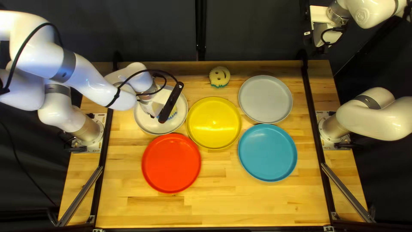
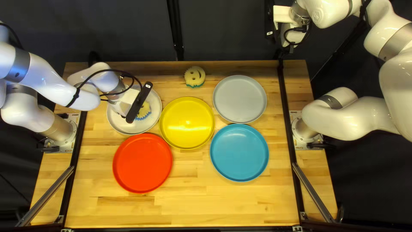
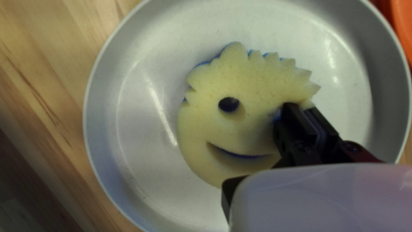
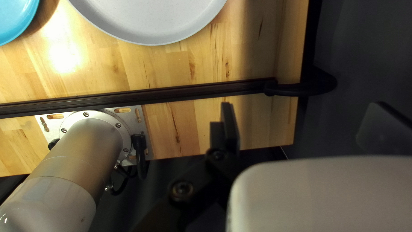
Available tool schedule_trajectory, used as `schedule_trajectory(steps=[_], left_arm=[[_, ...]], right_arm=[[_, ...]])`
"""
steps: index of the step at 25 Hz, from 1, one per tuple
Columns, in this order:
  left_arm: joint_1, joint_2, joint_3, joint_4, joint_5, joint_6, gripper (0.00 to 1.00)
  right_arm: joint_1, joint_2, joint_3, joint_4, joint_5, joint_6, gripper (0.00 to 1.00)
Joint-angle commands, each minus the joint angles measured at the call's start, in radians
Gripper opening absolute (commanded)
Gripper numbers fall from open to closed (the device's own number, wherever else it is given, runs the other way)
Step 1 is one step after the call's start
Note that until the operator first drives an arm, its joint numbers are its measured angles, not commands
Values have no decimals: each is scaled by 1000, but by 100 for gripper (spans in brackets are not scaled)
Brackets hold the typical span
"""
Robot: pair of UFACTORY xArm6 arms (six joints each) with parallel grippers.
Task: Pick up sponge and scrub the plate
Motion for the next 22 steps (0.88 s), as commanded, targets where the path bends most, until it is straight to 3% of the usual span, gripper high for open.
schedule_trajectory(steps=[1,14,22], left_arm=[[10,-5,0,-1,16,-3,0],[-300,46,-76,-3,-71,-219,0],[-294,7,-28,2,-78,-205,0]], right_arm=[[0,0,0,0,0,0,100],[0,0,0,0,0,0,100],[0,0,0,0,0,0,100]])
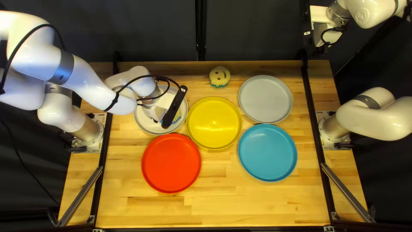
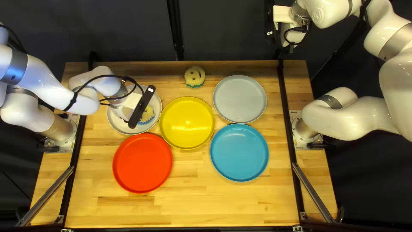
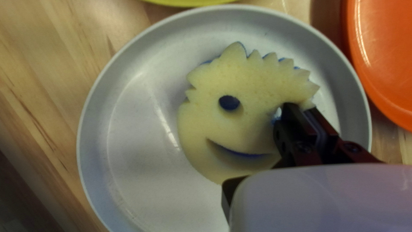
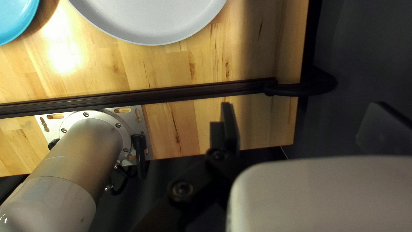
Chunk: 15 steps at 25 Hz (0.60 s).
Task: Pick up sponge and scrub the plate
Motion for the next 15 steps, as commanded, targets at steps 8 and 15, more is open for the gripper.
schedule_trajectory(steps=[8,15], left_arm=[[114,-121,139,-10,39,78,0],[268,-252,202,30,147,119,0]], right_arm=[[0,0,0,0,0,0,100],[0,0,0,0,0,0,100]])
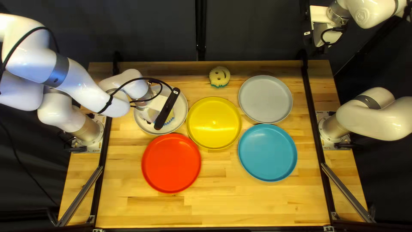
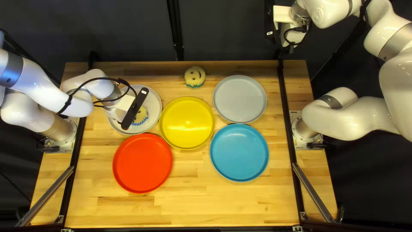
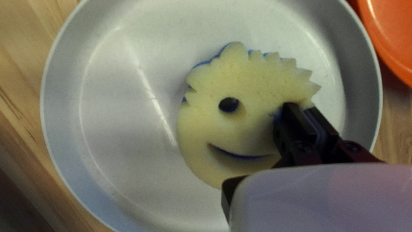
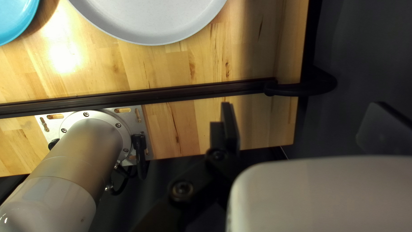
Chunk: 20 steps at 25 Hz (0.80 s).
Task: Pick up sponge and scrub the plate
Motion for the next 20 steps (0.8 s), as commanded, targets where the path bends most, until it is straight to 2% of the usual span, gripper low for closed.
schedule_trajectory(steps=[1,7,12,17,20], left_arm=[[41,-27,19,9,31,11,0],[-116,81,-23,-38,-59,-71,0],[-223,104,-60,-16,-77,-162,0],[-262,113,-84,-8,-86,-179,0],[-235,89,-58,-11,-81,-147,0]], right_arm=[[0,0,0,0,0,0,100],[0,0,0,0,0,0,100],[0,0,0,0,0,0,100],[0,0,0,0,0,0,100],[0,0,0,0,0,0,100]])
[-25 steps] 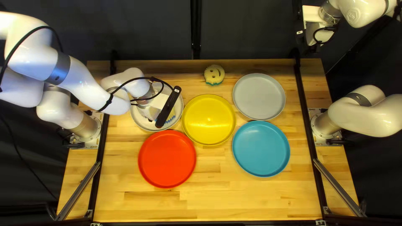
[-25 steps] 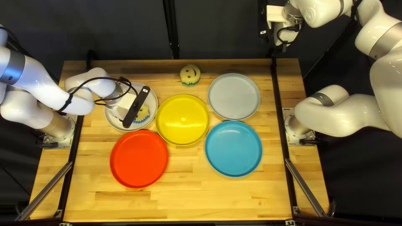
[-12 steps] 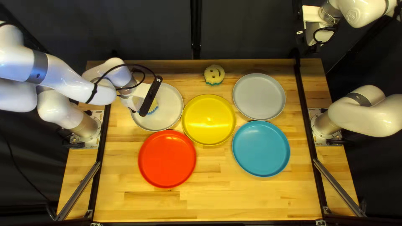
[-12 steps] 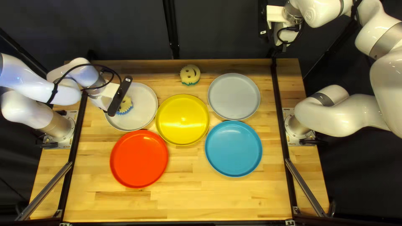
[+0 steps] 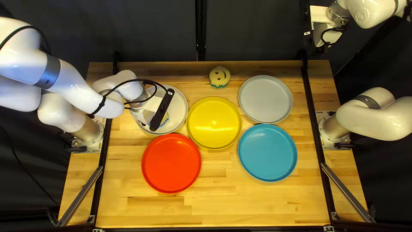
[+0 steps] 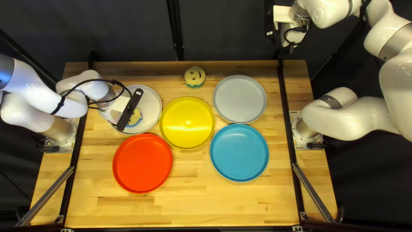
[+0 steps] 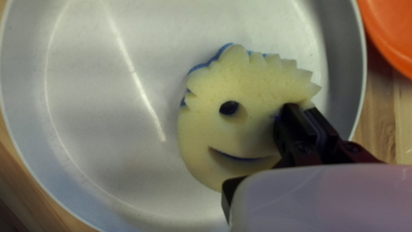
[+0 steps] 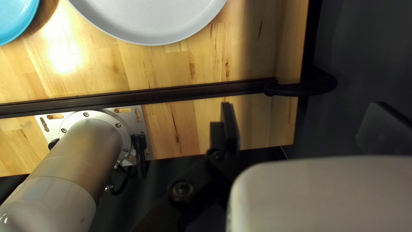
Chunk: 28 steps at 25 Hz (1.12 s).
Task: Pick up sponge and scrub the plate
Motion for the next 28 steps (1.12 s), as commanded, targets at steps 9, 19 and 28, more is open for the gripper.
schedule_trajectory(steps=[9,19,28], left_arm=[[258,-60,52,-43,80,247,0],[167,18,-164,63,135,90,0],[4,212,-335,111,32,-4,0]], right_arm=[[0,0,0,0,0,0,100],[0,0,0,0,0,0,100],[0,0,0,0,0,0,100]])
